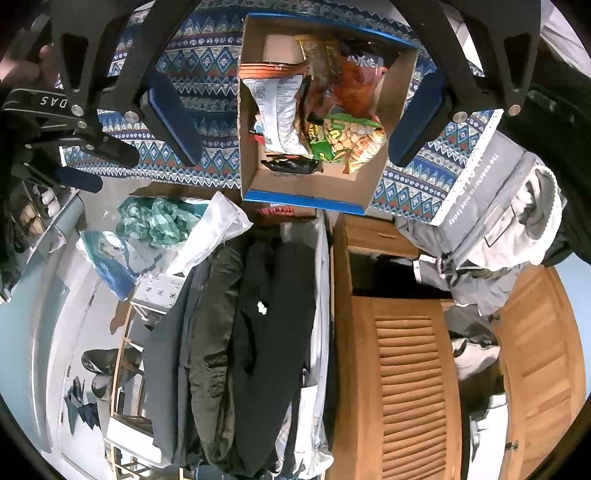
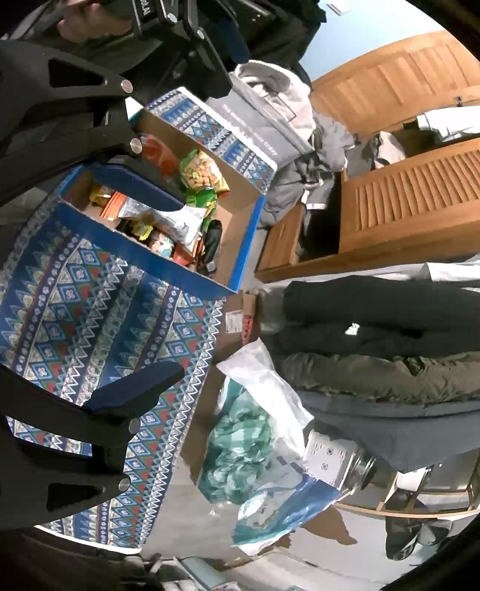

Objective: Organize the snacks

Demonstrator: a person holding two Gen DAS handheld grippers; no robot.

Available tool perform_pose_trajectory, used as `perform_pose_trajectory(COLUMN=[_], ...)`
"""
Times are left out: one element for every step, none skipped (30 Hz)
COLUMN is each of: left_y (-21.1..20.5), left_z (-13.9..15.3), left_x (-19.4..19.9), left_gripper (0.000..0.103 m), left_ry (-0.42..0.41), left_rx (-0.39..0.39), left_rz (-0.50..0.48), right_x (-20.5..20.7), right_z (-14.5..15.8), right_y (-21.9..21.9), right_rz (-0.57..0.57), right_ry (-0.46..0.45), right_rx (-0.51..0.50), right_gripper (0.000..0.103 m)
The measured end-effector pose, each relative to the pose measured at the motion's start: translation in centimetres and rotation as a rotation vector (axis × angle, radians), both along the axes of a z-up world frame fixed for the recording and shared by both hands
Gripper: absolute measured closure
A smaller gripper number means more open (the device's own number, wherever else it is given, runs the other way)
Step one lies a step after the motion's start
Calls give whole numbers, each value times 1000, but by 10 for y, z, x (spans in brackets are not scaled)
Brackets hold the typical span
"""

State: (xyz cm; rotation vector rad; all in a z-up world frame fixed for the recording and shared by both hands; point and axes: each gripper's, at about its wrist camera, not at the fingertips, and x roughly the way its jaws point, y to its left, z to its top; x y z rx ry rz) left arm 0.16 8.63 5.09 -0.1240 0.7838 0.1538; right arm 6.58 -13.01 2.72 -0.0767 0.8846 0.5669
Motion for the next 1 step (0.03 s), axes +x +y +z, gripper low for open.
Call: perform_pose_trajectory(left_y=[-1], left_z=[0], left_x=[0], left_gripper=[1], left_ry=[3], left_rx=[-1], left_rz=[-3], right_x=[0], right_z=[0], right_y=[0], right_rz=[-1], right_ry=[-1], right_rx=[1], right_gripper=[20])
